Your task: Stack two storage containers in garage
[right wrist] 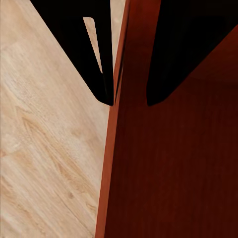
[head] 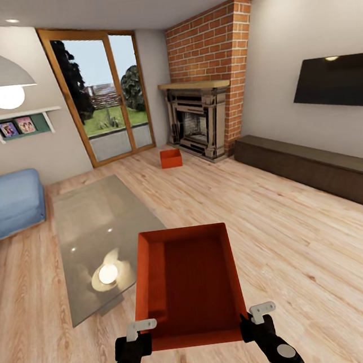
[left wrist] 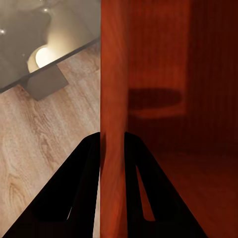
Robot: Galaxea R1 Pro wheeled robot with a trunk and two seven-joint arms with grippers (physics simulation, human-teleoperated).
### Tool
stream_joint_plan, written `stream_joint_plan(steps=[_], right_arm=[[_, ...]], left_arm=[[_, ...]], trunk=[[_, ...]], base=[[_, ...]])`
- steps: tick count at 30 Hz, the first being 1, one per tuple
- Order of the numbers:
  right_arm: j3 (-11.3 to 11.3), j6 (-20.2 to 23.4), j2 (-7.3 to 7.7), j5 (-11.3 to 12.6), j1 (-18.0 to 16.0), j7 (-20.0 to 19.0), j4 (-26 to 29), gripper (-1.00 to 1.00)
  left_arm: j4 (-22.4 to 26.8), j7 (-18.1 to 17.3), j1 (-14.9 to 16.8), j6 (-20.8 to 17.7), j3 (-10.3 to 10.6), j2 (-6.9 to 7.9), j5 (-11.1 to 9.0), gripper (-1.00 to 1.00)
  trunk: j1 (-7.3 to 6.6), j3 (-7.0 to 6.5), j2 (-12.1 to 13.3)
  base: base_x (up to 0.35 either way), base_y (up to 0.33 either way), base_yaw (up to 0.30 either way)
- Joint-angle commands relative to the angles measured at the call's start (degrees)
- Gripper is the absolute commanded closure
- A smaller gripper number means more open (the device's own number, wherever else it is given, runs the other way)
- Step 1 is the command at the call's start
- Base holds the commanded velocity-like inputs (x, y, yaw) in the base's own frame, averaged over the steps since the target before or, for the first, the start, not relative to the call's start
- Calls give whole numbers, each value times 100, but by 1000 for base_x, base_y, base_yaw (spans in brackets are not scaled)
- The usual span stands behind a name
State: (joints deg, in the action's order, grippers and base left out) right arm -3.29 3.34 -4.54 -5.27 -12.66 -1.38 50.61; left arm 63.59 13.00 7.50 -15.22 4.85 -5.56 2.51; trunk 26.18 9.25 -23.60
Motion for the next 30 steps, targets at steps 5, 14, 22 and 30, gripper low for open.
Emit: stream_joint_plan(steps=[5,14,22,30], right_arm=[[4,35,-3,-44,-2,-29,19,100],[4,35,-3,-44,-3,-29,19,100],[4,35,-3,-44,-4,-29,19,100],[4,35,-3,-44,-2,-29,19,100]], left_arm=[[4,53,-1,-43,16,3,22,100],[4,53,2,-43,16,-3,22,100],[4,53,0,-43,16,1,22,100],[4,53,2,-43,16,-1,22,100]], trunk=[[3,-35,-12],[3,-119,-12],[3,-193,-12],[3,-268,-12]], base=[[0,0,0],[0,0,0],[0,0,0],[0,0,0]])
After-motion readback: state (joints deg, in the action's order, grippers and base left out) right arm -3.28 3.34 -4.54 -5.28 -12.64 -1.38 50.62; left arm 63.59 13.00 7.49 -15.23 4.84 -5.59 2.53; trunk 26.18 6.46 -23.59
